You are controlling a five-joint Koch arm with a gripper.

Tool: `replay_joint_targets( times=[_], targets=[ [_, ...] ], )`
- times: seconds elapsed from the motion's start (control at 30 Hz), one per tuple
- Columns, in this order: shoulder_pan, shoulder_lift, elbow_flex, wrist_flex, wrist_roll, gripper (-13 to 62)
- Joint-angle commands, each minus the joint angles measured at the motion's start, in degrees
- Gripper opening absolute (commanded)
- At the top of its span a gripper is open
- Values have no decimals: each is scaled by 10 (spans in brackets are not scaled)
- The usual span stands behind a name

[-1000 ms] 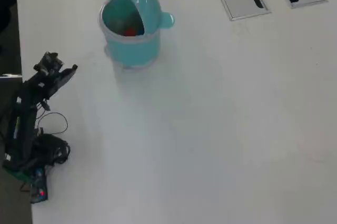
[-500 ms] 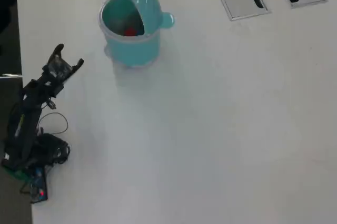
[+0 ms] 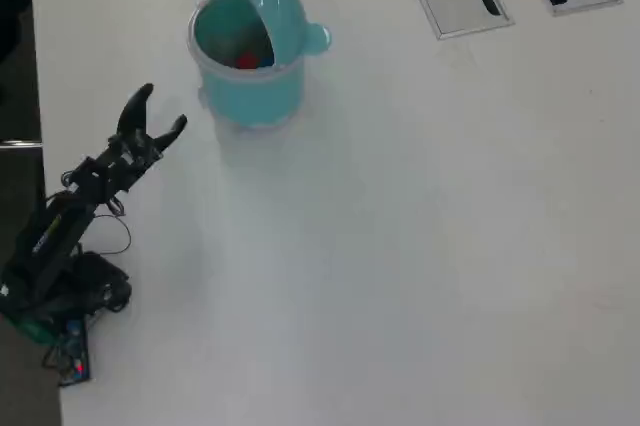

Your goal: Grasp RGB lego blocks and put them in the bin one by one.

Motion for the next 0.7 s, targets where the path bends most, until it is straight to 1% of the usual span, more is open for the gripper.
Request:
replay_joint_targets(
  times=[0.0,0.33,0.53,0.67],
  targets=[
    [15,36,-15,-74,28,340],
    [108,36,58,-194,187,339],
    [158,37,98,-244,239,339],
    [203,37,120,-272,310,340]
  ],
)
